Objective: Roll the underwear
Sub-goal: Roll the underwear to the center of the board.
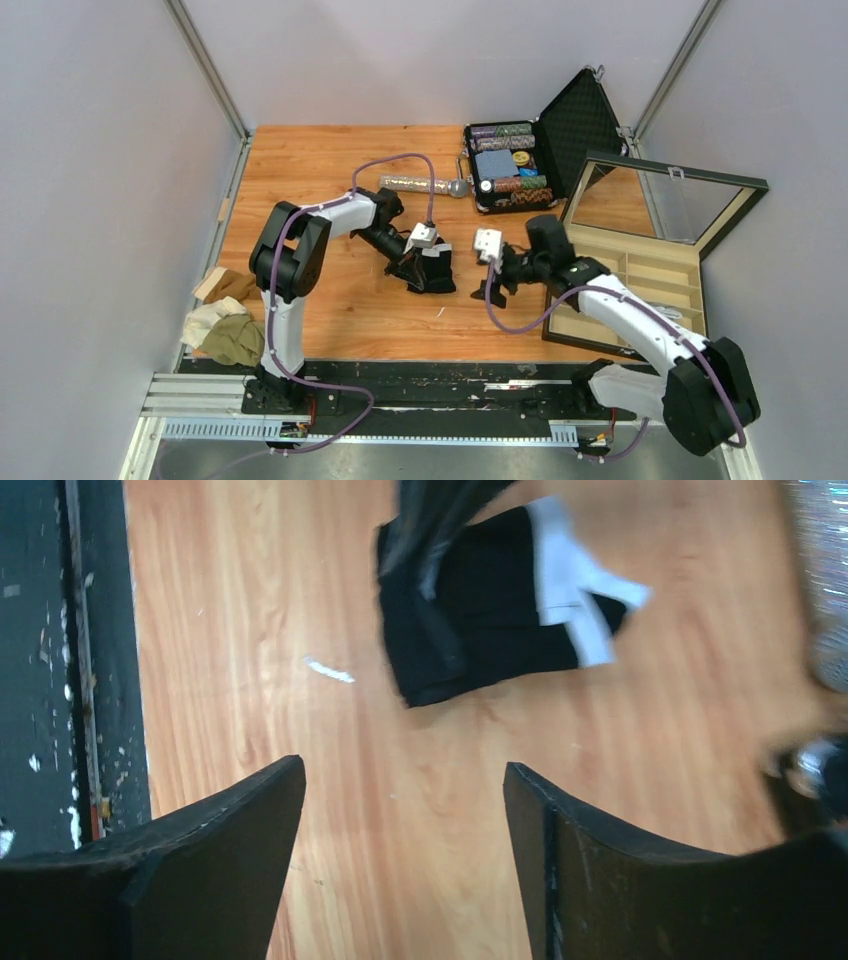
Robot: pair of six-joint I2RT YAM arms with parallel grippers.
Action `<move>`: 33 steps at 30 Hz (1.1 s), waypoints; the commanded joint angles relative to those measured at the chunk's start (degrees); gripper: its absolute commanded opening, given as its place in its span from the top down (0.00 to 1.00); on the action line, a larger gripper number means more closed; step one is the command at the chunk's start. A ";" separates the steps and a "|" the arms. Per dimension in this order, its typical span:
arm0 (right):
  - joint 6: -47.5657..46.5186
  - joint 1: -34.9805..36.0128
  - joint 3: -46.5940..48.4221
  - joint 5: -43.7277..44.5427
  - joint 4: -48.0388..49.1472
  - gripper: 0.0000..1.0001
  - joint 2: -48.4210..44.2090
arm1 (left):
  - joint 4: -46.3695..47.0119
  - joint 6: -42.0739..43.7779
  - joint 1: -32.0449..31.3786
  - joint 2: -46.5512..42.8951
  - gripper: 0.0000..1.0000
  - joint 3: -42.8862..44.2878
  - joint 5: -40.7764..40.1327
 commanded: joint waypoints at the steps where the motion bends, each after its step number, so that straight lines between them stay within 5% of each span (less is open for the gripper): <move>1: -8.99 7.32 -2.77 4.18 12.28 0.28 5.58 | -3.47 -4.39 1.31 3.14 1.00 1.14 7.18; 8: -14.04 10.58 2.09 0.66 22.26 0.27 19.49 | -3.49 -5.45 1.70 4.05 1.00 0.42 9.02; 20: -27.20 11.08 8.48 -7.42 15.03 0.38 31.71 | -4.16 -6.47 3.87 4.67 1.00 0.85 11.04; 27: -25.89 11.18 11.11 -7.18 10.53 0.53 34.65 | -6.49 -5.31 4.70 6.15 1.00 2.48 11.87; 33: -21.58 10.17 19.38 -6.31 -1.24 0.85 38.98 | -7.65 -7.78 5.39 5.82 1.00 2.14 13.84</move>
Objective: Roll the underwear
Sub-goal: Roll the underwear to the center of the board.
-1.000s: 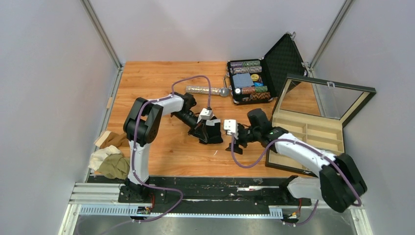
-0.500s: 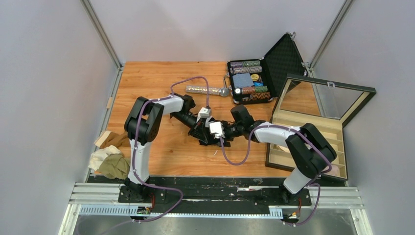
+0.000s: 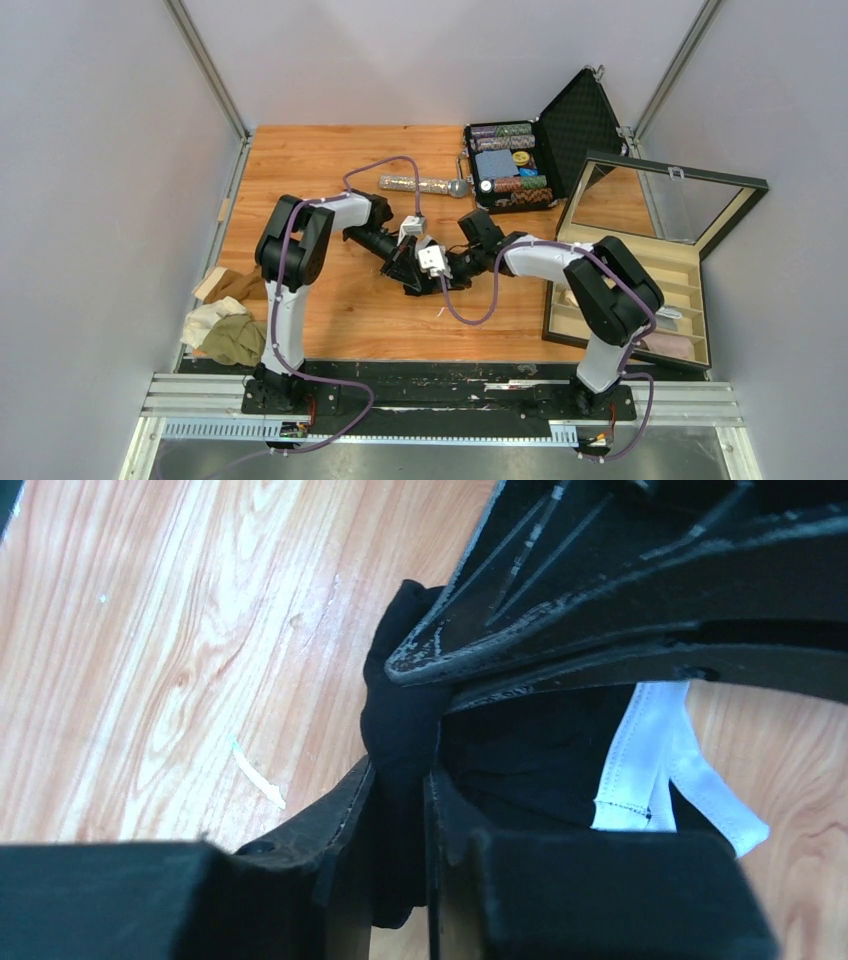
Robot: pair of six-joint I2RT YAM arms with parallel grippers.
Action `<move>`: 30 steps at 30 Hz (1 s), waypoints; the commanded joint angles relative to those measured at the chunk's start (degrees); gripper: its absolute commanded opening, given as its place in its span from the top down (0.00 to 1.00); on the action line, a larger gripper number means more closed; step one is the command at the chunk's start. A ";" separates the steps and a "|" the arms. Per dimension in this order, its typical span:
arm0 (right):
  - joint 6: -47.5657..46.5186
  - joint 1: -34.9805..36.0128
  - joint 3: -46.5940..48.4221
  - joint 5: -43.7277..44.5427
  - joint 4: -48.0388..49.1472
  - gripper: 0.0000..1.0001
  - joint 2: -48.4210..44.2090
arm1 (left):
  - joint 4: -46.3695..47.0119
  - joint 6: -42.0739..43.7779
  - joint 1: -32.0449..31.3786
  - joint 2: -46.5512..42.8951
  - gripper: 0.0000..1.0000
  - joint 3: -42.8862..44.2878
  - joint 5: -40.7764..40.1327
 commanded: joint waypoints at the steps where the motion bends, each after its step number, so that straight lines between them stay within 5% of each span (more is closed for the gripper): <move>1: 2.65 -1.51 9.69 -2.94 -14.15 0.88 4.01 | -2.50 -2.96 0.87 -0.22 1.00 1.05 3.43; 6: 2.10 -4.76 18.69 -8.77 -31.84 0.98 8.45 | 4.69 -19.25 1.50 -1.85 1.00 -0.69 3.93; 12: 3.81 -6.42 27.79 -14.42 -47.42 0.99 16.73 | 10.73 -38.33 2.67 -0.60 1.00 -0.30 0.29; 20: 8.65 -8.23 41.63 -20.11 -61.49 0.99 30.92 | 9.01 -43.64 4.43 2.60 0.97 1.91 -3.37; 30: 16.10 -10.44 50.76 -17.74 -67.74 0.99 42.57 | 23.14 -60.47 7.69 -4.39 0.67 1.17 -15.16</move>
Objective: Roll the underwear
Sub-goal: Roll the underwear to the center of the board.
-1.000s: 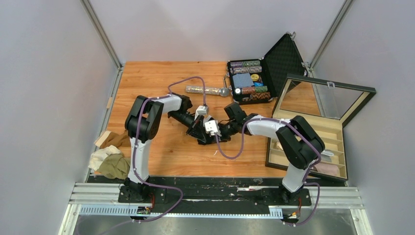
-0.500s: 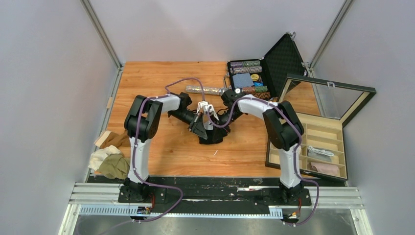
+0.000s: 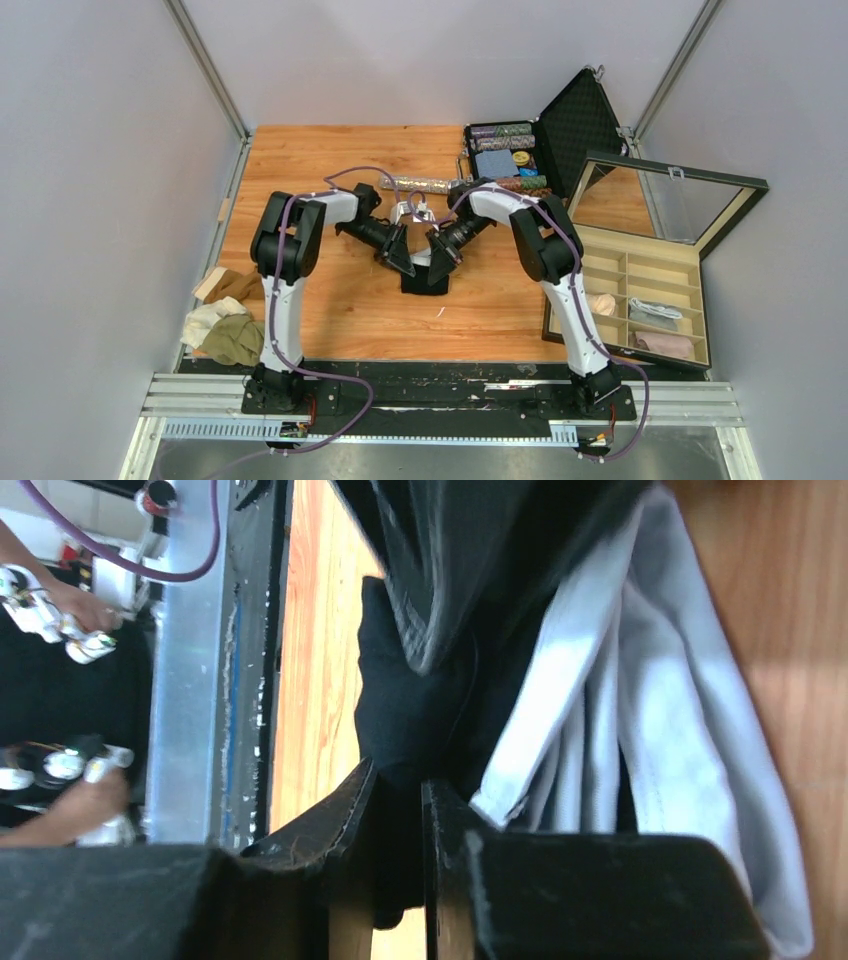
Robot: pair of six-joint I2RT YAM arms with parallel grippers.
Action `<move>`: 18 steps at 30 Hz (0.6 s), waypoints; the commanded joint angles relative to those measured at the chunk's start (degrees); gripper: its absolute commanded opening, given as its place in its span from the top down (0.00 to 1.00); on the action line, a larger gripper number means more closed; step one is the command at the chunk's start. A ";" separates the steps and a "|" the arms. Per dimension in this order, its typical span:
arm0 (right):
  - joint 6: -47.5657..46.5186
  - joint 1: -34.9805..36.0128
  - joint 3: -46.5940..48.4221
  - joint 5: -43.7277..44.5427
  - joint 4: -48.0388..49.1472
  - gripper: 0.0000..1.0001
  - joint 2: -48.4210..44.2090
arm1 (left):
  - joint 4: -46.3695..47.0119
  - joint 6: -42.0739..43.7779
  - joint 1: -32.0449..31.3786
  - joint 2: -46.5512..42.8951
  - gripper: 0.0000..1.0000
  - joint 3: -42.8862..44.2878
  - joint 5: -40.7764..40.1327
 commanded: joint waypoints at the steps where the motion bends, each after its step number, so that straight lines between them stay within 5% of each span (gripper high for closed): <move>1: 8.05 -2.78 -0.08 3.40 -7.72 0.99 4.96 | 12.29 -6.35 2.62 -10.10 0.66 -1.11 -10.74; 7: 10.82 -4.41 -3.09 2.57 -7.67 0.98 8.19 | 31.56 -4.86 2.50 -26.41 0.63 -14.94 -19.80; 12: 13.47 -4.46 -2.51 2.14 -7.49 0.98 10.61 | 31.99 21.88 -9.01 -33.44 0.56 -20.50 -24.93; 18: 19.33 -4.31 -0.60 3.57 -5.53 0.98 12.88 | 34.68 41.86 -20.98 -37.04 0.55 -27.24 -30.96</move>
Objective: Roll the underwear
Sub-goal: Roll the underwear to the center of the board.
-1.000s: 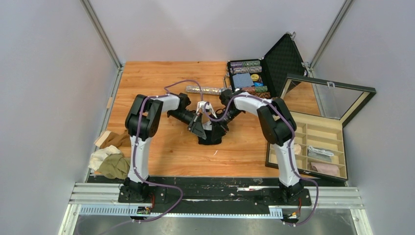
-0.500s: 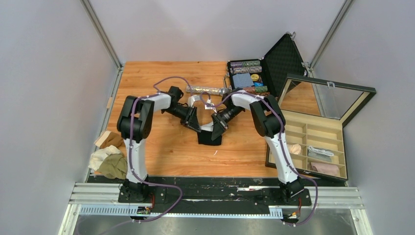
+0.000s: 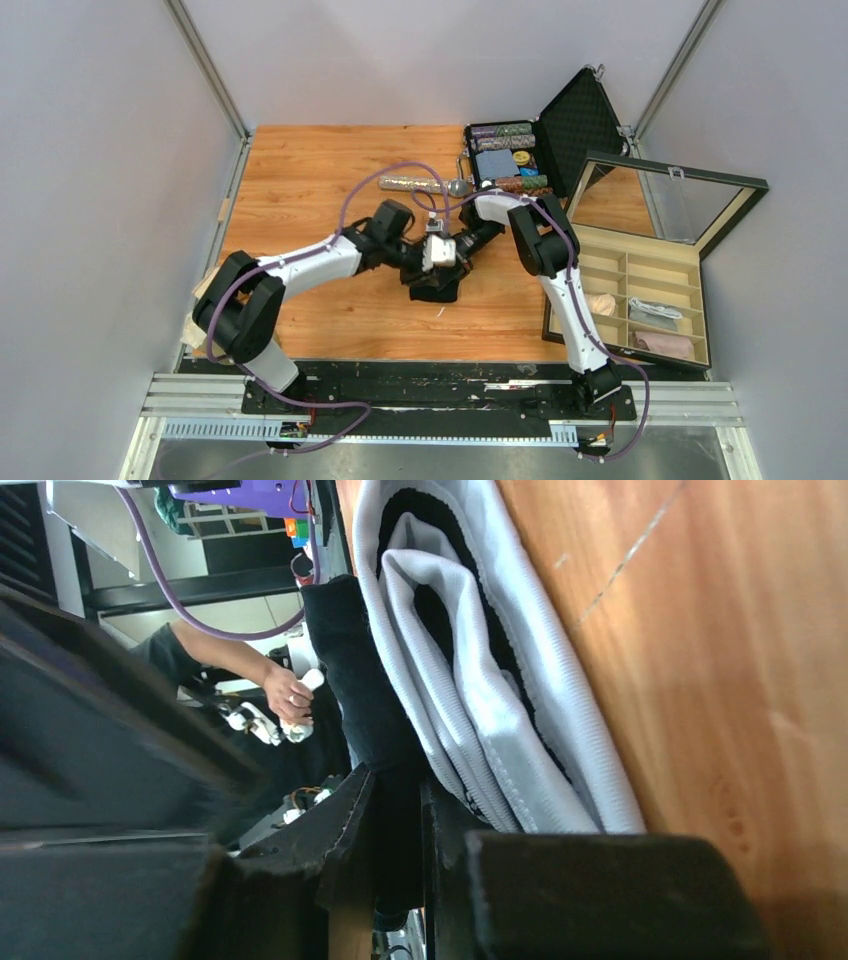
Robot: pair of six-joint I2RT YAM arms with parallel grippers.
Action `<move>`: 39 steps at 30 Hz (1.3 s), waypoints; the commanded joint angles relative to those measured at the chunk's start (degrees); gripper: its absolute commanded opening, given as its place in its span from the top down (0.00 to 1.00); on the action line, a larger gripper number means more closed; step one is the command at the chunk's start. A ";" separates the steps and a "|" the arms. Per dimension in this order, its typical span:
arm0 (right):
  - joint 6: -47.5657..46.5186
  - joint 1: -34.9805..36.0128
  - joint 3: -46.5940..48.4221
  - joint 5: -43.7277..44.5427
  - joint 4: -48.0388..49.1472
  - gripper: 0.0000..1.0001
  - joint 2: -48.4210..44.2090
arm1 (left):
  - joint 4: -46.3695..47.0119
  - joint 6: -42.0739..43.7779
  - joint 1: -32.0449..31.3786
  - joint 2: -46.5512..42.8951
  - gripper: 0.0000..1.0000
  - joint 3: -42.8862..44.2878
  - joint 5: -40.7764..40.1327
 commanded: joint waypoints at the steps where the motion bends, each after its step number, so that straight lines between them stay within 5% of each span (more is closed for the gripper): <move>1: 4.60 -0.77 -0.49 7.38 4.03 0.98 6.40 | 3.80 20.33 -5.90 -3.35 0.55 -6.30 -5.98; 12: 6.11 -0.65 -0.87 6.64 4.78 0.98 7.21 | 8.07 25.73 -10.68 -3.91 0.48 -13.93 -13.48; 13: 6.11 -0.61 -0.83 6.59 4.71 0.98 7.29 | 8.23 26.65 -11.05 -3.69 0.40 -14.21 -14.04; 15: 6.10 -0.60 -0.66 6.34 4.46 0.98 7.47 | 8.16 28.73 -12.56 -2.16 0.05 -14.47 -16.52; 17: 5.74 -0.60 -0.65 6.05 4.11 0.98 7.58 | 7.13 31.33 -14.10 -0.95 0.01 -14.74 -18.99; 26: 5.62 -0.61 -0.83 5.38 3.77 0.97 7.72 | 13.00 29.00 -16.48 3.17 0.00 -14.68 -25.47; 39: 6.26 -0.62 -0.07 5.98 3.02 0.96 8.60 | 6.45 14.38 -10.07 -10.32 0.00 -14.48 -11.01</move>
